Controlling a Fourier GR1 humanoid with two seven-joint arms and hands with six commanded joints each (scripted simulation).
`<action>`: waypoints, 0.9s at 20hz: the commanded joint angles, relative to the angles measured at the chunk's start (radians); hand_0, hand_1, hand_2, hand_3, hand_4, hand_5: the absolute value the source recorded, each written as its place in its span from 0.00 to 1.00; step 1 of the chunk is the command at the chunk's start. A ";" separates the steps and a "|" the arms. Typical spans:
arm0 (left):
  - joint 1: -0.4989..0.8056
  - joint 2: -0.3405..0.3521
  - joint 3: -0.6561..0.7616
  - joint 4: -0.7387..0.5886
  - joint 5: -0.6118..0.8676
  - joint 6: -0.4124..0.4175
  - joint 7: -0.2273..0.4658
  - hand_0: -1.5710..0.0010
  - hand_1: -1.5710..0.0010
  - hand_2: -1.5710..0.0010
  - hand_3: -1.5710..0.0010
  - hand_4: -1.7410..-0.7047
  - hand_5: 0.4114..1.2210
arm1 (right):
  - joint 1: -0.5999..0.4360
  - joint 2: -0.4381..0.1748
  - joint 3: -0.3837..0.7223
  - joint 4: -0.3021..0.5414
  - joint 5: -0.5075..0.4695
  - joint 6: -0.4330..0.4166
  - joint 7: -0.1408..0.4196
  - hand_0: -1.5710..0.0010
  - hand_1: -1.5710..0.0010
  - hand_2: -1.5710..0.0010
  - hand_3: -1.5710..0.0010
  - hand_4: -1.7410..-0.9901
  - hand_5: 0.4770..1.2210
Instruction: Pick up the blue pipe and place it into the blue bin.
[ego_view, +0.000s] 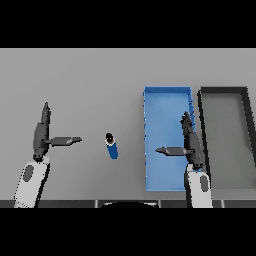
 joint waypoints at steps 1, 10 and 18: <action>0.001 0.000 0.001 -0.001 0.000 0.000 -0.006 1.00 1.00 1.00 1.00 0.71 0.22 | 0.001 0.001 0.001 -0.001 0.000 -0.001 -0.001 1.00 1.00 1.00 1.00 0.69 0.17; 0.079 0.159 -0.051 -0.020 -0.013 -0.237 -0.147 1.00 1.00 1.00 1.00 0.71 0.22 | 0.103 -0.111 0.079 -0.108 0.108 0.063 -0.094 1.00 1.00 1.00 1.00 0.68 0.16; 0.098 0.204 -0.106 -0.077 0.012 -0.375 -0.172 1.00 1.00 1.00 1.00 0.70 0.21 | 0.104 -0.123 0.101 -0.136 0.142 0.060 -0.052 1.00 1.00 1.00 1.00 0.70 0.15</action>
